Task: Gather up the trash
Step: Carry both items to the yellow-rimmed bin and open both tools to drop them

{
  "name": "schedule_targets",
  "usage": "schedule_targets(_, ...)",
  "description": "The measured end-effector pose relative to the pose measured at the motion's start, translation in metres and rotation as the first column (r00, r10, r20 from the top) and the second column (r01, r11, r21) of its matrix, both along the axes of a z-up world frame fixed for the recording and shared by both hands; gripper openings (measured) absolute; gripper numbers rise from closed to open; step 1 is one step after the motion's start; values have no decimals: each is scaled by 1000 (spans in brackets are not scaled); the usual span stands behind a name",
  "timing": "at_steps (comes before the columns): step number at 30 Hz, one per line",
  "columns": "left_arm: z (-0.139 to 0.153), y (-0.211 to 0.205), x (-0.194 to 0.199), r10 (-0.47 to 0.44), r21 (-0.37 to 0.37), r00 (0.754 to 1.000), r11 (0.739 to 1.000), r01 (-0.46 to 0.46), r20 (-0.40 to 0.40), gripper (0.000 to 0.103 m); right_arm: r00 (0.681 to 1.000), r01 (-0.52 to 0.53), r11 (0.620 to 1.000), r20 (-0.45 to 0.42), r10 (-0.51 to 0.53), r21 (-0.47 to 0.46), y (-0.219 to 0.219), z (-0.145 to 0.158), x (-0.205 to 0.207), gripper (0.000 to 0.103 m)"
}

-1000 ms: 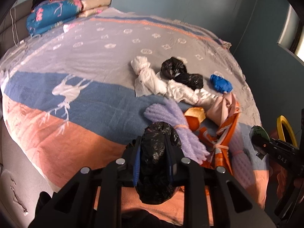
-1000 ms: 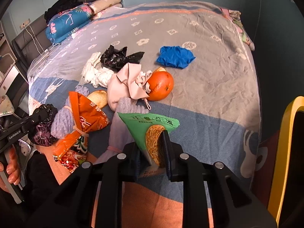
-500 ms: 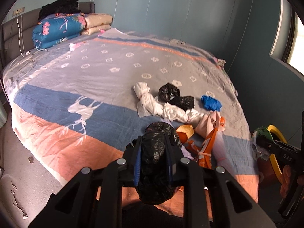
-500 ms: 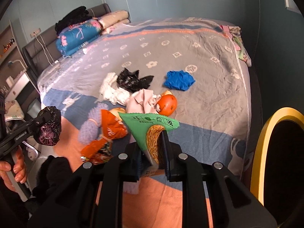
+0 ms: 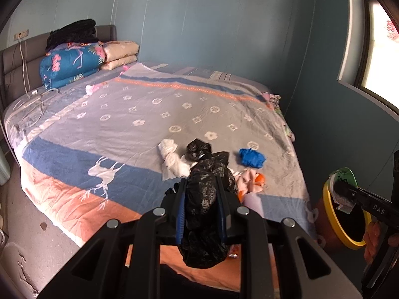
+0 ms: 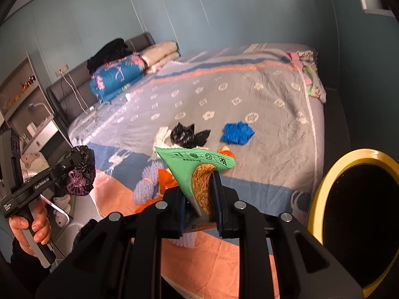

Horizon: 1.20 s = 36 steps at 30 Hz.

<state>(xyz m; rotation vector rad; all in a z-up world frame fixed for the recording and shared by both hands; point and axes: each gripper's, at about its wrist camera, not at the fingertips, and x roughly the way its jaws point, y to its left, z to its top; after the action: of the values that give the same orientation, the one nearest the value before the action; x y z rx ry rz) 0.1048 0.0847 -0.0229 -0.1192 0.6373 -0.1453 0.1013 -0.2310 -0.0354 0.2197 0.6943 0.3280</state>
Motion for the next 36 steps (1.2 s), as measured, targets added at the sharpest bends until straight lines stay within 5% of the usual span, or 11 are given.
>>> schedule_targets(18,52,-106,-1,-165,53,984,985,162,70,20,982,130,976,113,-150,173,-102,35,-38,18)
schedule_targets(36,46,-232,21,-415,62,909,909,412,43,20,942,297,926,88,-324,232,-193,19,-48,18)
